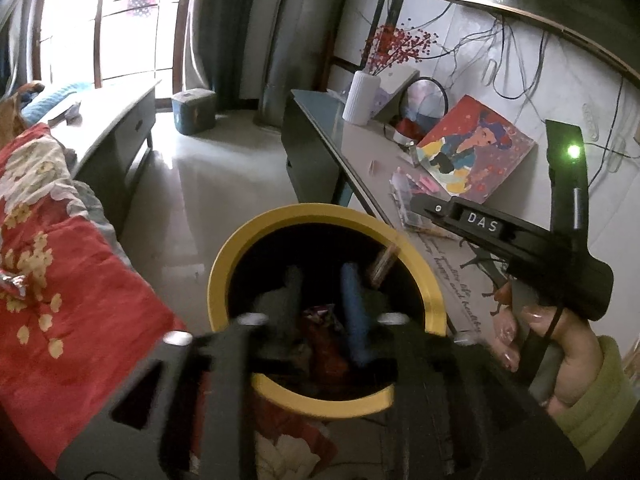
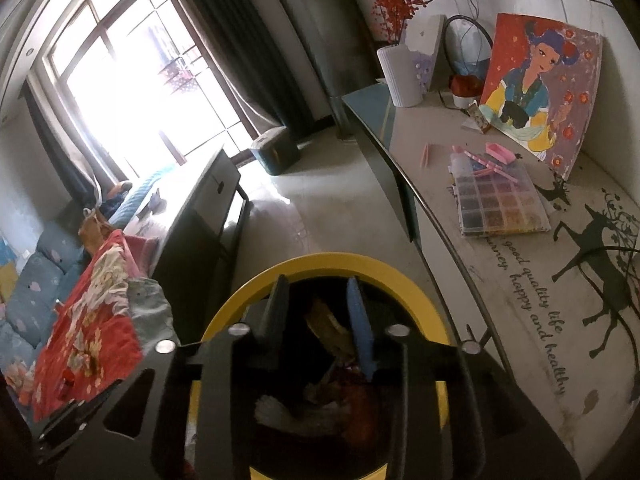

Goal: Collect trash
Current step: 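Open both tools to drop the snack bag and chocolate wrapper into the bin, then move both tools back over the bedspread toward the red tube and red wrapper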

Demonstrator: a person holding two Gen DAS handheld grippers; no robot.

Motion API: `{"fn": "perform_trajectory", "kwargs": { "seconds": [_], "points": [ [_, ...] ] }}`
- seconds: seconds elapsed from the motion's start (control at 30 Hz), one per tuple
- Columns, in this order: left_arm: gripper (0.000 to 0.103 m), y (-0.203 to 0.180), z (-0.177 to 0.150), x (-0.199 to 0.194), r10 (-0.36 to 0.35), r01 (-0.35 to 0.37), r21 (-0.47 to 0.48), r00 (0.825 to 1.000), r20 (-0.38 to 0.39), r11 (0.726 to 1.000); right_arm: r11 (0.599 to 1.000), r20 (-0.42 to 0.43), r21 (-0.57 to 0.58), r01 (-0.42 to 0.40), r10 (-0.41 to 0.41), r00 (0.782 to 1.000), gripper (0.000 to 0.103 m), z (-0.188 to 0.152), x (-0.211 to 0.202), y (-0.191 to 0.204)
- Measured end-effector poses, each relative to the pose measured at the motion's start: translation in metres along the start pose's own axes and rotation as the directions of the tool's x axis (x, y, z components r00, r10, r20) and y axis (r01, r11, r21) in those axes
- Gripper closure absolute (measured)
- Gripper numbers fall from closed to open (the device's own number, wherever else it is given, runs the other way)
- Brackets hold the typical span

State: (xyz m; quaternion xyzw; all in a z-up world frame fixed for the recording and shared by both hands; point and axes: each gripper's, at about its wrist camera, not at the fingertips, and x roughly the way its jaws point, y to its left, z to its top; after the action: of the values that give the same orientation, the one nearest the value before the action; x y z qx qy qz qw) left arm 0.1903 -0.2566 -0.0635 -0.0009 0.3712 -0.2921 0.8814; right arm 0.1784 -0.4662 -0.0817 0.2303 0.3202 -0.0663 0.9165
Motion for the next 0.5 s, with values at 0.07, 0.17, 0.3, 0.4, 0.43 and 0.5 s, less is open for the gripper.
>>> {"fn": "perform_trajectory", "kwargs": {
  "seconds": [0.07, 0.17, 0.3, 0.4, 0.43, 0.5],
  "points": [
    [0.056, 0.002, 0.000, -0.003, -0.002, 0.002, -0.017, 1.000, 0.009, 1.000, 1.000, 0.006, -0.001, -0.007, 0.007, 1.000, 0.061, 0.001, -0.002, 0.000],
    [0.035, 0.006, 0.003, -0.011, 0.018, -0.018, -0.031, 0.999, 0.027, 0.999, 1.000, 0.020, -0.013, -0.007, 0.007, 1.000, 0.053, 0.002, -0.006, 0.004],
    [0.016, 0.013, 0.005, -0.027, 0.047, -0.043, -0.063, 0.997, 0.065, 0.997, 0.999, 0.043, -0.038, -0.009, 0.010, 0.999, 0.042, 0.003, -0.014, 0.014],
    [0.011, 0.019, 0.006, -0.040, 0.082, -0.076, -0.071, 0.993, 0.088, 0.995, 0.997, 0.059, -0.071, -0.020, 0.024, 0.998, 0.036, 0.003, -0.021, 0.028],
    [0.011, 0.022, 0.006, -0.043, 0.096, -0.090, -0.074, 0.991, 0.089, 0.993, 0.996, 0.062, -0.080, -0.026, 0.031, 0.998, 0.035, 0.003, -0.023, 0.033],
    [0.011, 0.027, 0.005, -0.049, 0.122, -0.115, -0.087, 0.988, 0.090, 0.990, 0.994, 0.067, -0.099, -0.038, 0.045, 0.997, 0.032, 0.002, -0.028, 0.041]
  ]
}}
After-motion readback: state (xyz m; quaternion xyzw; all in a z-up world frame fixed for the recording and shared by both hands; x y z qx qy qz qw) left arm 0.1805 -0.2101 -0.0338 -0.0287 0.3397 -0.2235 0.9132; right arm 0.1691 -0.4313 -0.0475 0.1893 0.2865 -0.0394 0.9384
